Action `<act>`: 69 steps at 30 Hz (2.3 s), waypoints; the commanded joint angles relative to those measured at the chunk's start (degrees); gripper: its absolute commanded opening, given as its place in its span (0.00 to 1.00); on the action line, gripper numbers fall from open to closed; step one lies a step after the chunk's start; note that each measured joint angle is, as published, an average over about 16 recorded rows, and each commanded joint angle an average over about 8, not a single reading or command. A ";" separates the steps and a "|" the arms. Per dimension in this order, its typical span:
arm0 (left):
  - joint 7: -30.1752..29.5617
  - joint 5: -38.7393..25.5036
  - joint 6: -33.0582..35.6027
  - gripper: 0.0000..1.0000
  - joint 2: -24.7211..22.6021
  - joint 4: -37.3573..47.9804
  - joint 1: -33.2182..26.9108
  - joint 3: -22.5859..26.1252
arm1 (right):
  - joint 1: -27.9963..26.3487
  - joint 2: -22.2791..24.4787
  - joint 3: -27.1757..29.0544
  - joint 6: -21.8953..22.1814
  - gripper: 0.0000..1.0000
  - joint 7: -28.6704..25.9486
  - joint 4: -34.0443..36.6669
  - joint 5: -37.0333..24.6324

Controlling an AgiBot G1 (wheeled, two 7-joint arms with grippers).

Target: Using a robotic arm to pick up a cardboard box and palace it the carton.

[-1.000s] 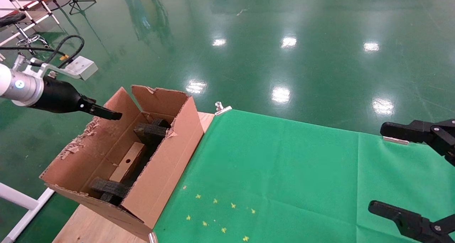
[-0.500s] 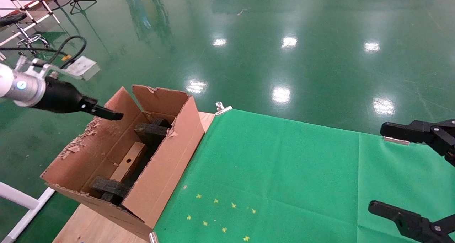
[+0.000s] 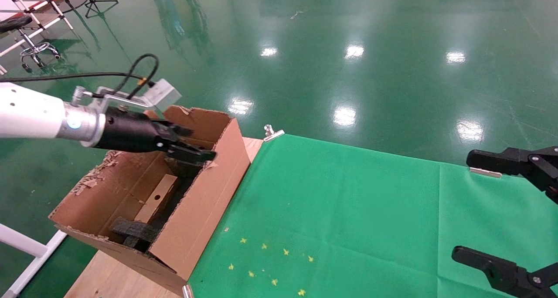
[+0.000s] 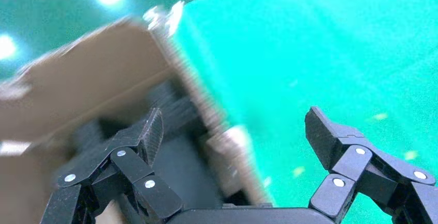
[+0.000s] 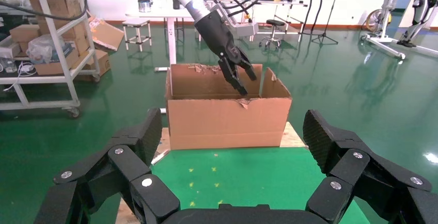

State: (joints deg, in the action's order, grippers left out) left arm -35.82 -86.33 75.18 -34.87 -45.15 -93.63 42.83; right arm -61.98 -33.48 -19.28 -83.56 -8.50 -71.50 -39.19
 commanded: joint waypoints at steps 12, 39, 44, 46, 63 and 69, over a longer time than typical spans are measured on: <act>7.45 13.22 3.13 1.00 -0.04 -8.45 9.53 -7.97 | 0.00 0.00 0.00 0.00 1.00 0.00 0.00 0.00; 22.99 40.78 9.64 1.00 -0.14 -26.07 29.40 -24.59 | 0.00 0.00 -0.01 0.00 1.00 0.01 0.00 0.01; 25.37 45.37 10.74 1.00 -0.15 -29.03 32.72 -27.35 | 0.01 0.01 -0.01 0.01 1.00 0.01 0.01 0.01; 25.71 46.20 10.95 1.00 -0.15 -29.54 33.31 -27.84 | 0.01 0.01 -0.01 0.02 1.00 0.01 0.01 0.02; 25.28 45.10 10.65 1.00 -0.14 -28.79 32.51 -27.18 | 0.01 0.01 -0.01 0.02 1.00 0.01 0.02 0.03; 25.19 44.86 10.59 1.00 -0.14 -28.64 32.35 -27.04 | 0.01 0.01 -0.01 0.02 1.00 0.01 0.02 0.03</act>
State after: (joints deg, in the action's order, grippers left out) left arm -10.62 -41.45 85.78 -35.01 -73.80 -61.26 15.78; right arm -61.97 -33.47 -19.29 -83.54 -8.50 -71.48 -39.16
